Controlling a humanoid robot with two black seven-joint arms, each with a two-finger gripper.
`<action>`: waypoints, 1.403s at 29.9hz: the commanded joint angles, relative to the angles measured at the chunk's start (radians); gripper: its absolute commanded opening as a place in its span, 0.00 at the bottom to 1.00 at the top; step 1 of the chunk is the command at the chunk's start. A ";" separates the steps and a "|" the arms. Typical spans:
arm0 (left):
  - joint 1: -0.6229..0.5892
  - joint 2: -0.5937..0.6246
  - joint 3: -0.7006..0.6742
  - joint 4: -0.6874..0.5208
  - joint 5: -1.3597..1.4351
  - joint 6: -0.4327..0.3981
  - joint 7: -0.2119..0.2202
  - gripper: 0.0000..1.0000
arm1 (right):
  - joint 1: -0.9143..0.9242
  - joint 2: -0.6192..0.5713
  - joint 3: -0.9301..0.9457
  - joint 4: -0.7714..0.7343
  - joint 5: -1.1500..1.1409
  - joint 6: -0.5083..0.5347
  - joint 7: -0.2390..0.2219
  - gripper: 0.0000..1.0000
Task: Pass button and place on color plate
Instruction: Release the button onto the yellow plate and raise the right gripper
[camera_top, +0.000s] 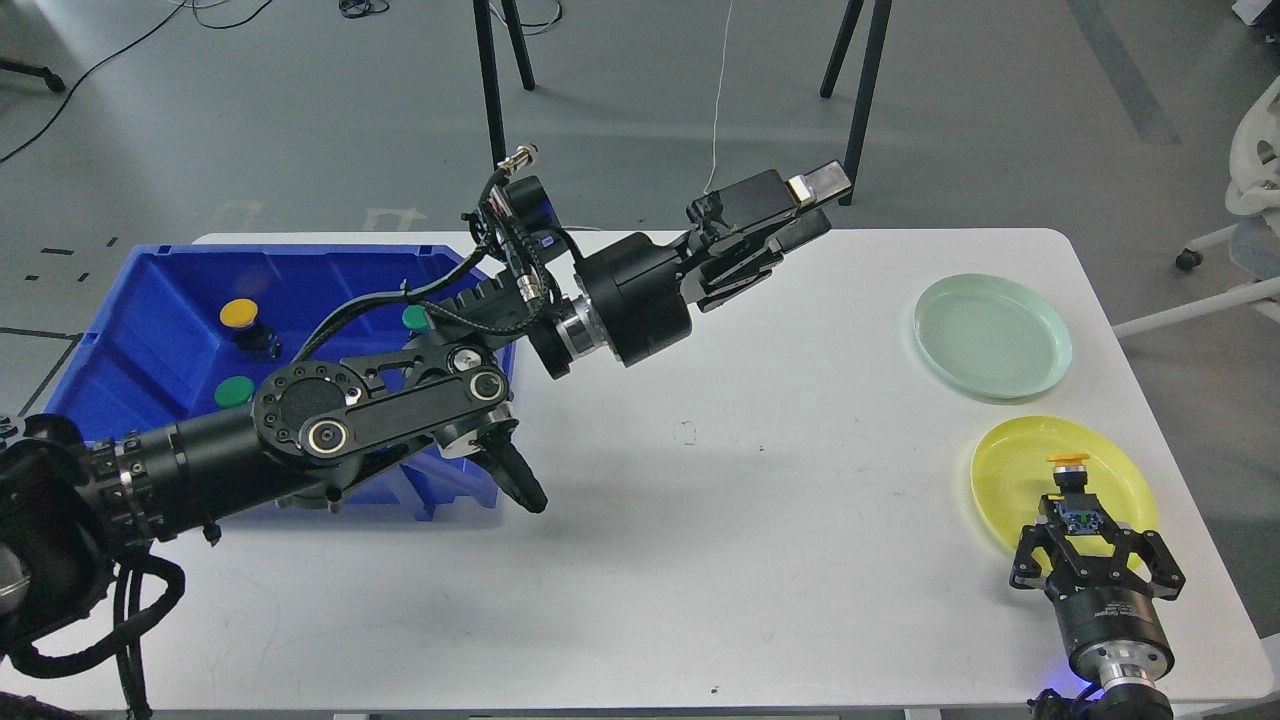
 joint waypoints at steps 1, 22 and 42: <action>0.000 0.000 0.000 0.000 0.000 0.000 0.000 0.64 | -0.003 -0.001 0.002 0.006 0.000 0.000 0.000 0.45; 0.000 0.000 0.000 0.000 0.000 0.000 0.000 0.64 | -0.004 -0.001 0.007 0.018 0.009 0.000 0.000 0.68; 0.067 0.006 -0.167 0.014 -0.012 0.011 0.000 0.71 | 0.192 -0.156 0.116 0.204 -0.004 0.000 0.000 0.98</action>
